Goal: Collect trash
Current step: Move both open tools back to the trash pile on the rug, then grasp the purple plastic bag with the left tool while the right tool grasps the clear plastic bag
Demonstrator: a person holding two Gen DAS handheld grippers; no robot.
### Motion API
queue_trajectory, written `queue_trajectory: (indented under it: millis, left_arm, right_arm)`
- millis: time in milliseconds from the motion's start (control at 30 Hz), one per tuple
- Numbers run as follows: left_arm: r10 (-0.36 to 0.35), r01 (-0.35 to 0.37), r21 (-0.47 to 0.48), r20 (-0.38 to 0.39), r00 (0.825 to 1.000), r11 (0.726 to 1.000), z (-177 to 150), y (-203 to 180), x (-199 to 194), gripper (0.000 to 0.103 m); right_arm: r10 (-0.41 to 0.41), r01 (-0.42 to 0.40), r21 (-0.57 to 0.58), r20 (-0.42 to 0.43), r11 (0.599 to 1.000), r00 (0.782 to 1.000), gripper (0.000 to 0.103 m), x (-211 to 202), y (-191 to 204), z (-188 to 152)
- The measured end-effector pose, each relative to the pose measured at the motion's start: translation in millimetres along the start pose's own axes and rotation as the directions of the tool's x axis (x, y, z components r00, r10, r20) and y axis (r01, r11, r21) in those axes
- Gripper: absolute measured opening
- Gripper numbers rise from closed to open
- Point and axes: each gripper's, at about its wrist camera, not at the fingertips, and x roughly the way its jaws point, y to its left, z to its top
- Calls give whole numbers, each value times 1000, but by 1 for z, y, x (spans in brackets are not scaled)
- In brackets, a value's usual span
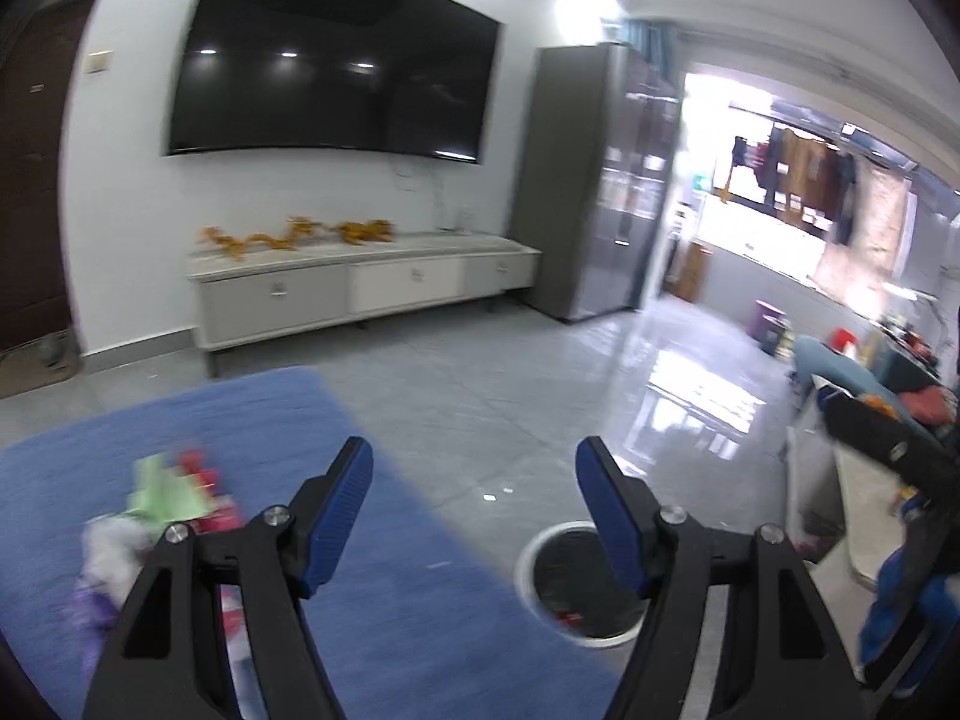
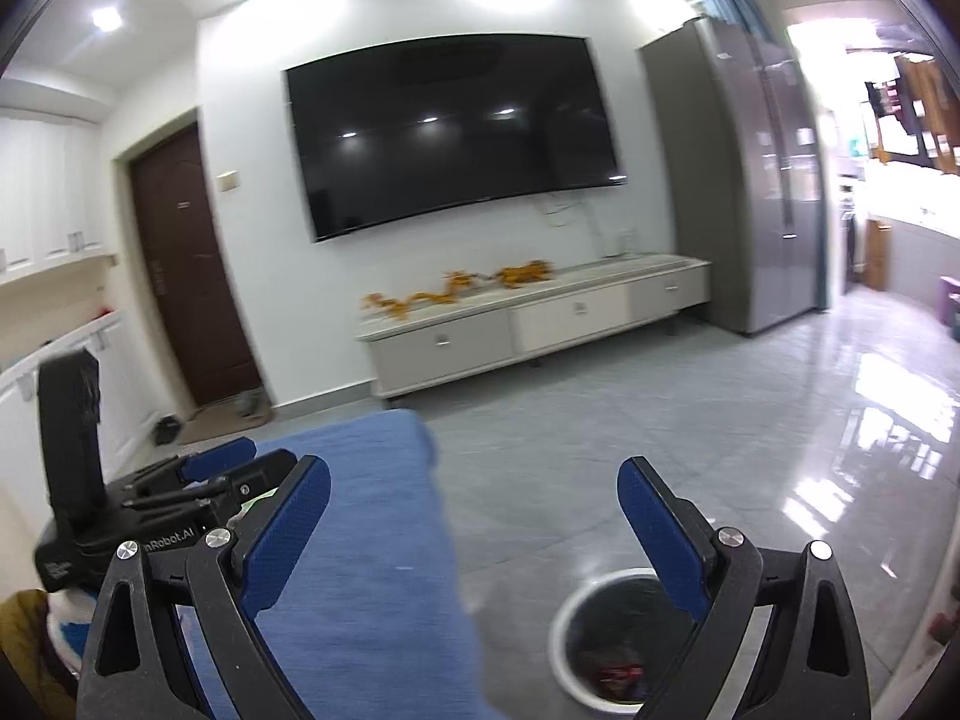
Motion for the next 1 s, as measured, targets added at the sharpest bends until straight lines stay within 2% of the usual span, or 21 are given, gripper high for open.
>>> queue_trajectory:
  millis: [133,200,300,433,533,600,633,667,867,1000]
  left_arm:
    - [123,-123,-37,11,992,992,-19,66,-33,69]
    - [203,-202,-53,6,979,978,-32,103,-49,69]
    - [284,-286,-94,-29,958,954,-50,156,-58,68]
    - [345,-355,-149,-87,934,923,-74,206,-62,68]
    - [361,-382,-176,-141,922,907,-94,231,-56,68]
    - [366,-398,-187,-185,912,898,-105,245,-45,68]
    - [361,-399,-195,-203,910,896,-110,252,-39,68]
    - [360,-404,-202,-222,906,892,-116,259,-35,68]
    - [333,-401,-239,-279,901,884,-133,273,-20,63]
    - [311,-390,-260,-298,903,883,-139,282,-14,61]
  right_arm:
    - [115,-116,-1,-68,993,991,97,28,35,2]
    - [157,-160,-16,-108,987,982,97,43,55,0]
    - [230,-236,-14,-173,972,958,97,70,85,-6]
    - [269,-285,-24,-268,958,925,97,111,120,-24]
    - [296,-321,-18,-343,947,892,97,134,145,-44]
    - [318,-352,-6,-413,936,853,87,154,161,-66]
    - [323,-359,-1,-435,933,841,84,158,162,-74]
    - [331,-371,9,-473,929,817,79,171,170,-84]
    - [349,-410,39,-599,911,721,71,205,199,-125]
    - [334,-399,50,-645,916,687,63,226,208,-141]
